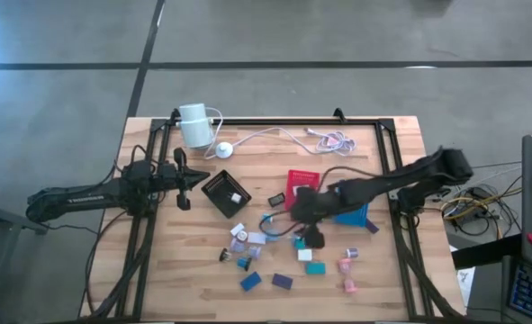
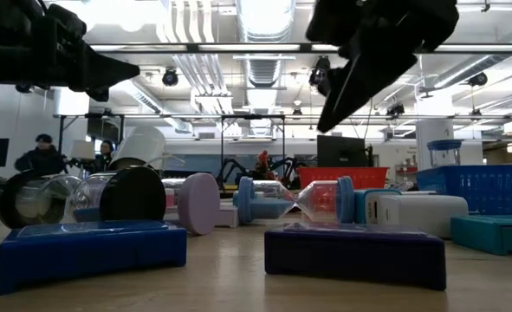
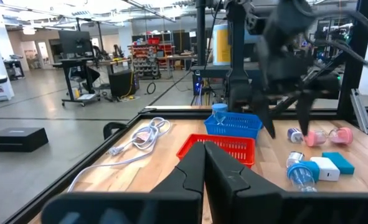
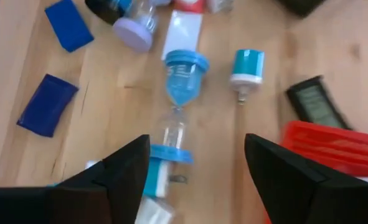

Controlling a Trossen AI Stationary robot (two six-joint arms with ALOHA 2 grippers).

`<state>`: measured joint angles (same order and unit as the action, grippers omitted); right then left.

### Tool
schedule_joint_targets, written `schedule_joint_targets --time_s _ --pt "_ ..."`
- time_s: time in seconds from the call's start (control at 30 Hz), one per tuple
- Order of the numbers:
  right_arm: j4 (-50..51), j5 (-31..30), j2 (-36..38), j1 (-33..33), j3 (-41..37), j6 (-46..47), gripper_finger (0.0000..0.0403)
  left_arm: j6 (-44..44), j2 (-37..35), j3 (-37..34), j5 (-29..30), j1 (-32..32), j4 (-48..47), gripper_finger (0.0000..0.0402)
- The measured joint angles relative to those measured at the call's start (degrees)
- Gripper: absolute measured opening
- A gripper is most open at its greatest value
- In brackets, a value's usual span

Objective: Pick & Place Office items
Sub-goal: Put the light blue hourglass into the blue bin

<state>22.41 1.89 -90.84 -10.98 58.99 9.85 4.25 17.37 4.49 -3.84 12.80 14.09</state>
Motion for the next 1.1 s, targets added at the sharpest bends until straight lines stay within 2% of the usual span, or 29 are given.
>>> schedule_joint_targets --time_s 0.17,0.33,0.47,0.83,1.1 --pt "5.6 0.0 -6.9 -0.5 7.4 2.0 0.0273 -0.2 0.0 0.0 0.0 0.0 0.0 0.001" --pt "14.7 -0.2 -12.3 -1.2 14.7 -1.3 0.0279 -0.2 0.0 0.0 0.0 0.0 0.0 0.0011" --pt "17.2 0.2 -15.8 -2.3 18.3 -3.4 0.0277 -0.2 0.0 0.0 0.2 0.0 0.0 0.001" --pt "17.3 0.2 -19.2 -2.7 19.9 -1.4 0.0278 -0.2 0.1 0.0 0.1 0.0 0.0 0.0013" --pt "17.4 0.9 -24.5 -2.6 20.2 -1.4 0.0262 -0.2 0.2 0.0 0.1 0.0 0.0 0.0011"
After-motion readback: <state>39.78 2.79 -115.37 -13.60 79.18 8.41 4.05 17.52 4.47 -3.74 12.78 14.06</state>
